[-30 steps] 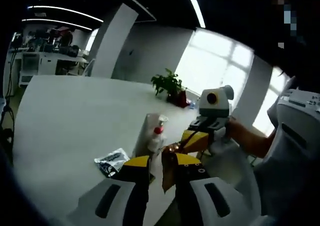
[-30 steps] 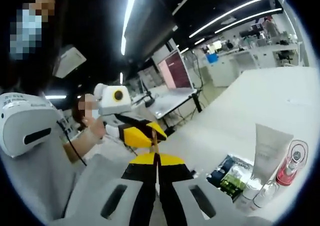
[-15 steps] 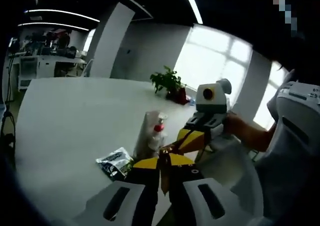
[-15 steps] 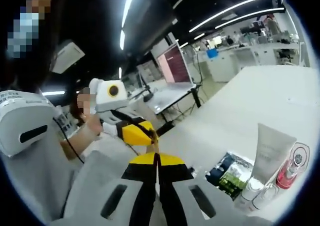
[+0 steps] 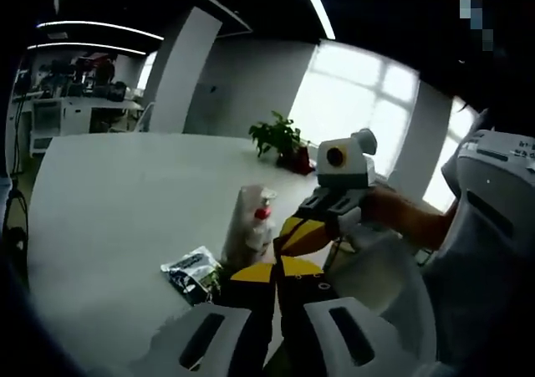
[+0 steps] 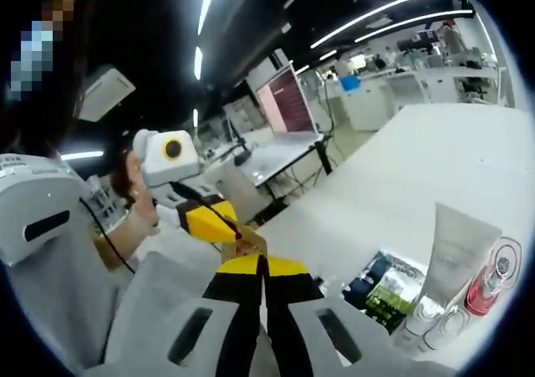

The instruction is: Arrange the skincare products in the storage area until every visible bottle or jar stands upright without overlapping.

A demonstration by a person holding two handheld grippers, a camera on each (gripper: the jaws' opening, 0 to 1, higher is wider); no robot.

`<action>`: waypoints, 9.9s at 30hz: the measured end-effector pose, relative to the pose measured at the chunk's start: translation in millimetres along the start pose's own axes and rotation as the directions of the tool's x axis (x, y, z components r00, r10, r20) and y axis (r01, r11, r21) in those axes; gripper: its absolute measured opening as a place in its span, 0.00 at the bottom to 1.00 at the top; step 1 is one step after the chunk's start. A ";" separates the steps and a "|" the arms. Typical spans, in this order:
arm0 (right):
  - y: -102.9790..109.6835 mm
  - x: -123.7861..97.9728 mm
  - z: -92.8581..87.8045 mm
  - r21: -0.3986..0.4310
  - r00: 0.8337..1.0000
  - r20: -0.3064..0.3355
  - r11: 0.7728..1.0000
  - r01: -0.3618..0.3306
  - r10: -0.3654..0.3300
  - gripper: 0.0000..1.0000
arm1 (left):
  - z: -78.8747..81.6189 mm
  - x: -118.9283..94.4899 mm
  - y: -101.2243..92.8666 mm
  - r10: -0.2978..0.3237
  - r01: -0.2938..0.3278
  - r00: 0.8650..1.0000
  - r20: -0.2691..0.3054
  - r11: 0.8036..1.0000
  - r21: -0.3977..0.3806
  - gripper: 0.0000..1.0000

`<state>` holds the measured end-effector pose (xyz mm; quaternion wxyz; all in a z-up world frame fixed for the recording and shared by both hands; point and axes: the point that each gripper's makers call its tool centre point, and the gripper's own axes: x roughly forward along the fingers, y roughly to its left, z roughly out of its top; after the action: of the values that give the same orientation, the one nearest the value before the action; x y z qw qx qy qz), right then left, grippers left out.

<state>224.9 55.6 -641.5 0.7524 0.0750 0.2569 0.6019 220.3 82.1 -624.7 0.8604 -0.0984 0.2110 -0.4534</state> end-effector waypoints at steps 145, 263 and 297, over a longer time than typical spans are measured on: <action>-162.6 128.7 -97.7 -0.395 0.838 -0.350 0.877 0.272 -0.418 0.13 | -118.0 77.8 210.8 0.309 -0.323 0.900 -0.306 0.946 0.005 0.00; -62.2 -53.7 -24.5 -0.371 0.792 0.014 0.732 0.571 -0.611 0.38 | -77.6 -23.6 38.4 0.400 -0.389 0.899 -0.176 0.916 0.097 0.46; -67.6 -108.7 -67.1 -0.238 0.724 -0.049 0.712 0.660 -0.688 0.98 | -85.6 -27.4 42.1 0.475 -0.442 0.854 -0.211 0.878 0.186 0.94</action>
<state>235.9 -78.1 -695.3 0.9046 -0.1421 0.2532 0.3120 198.9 130.5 -708.7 0.9145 0.0694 0.3051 -0.2565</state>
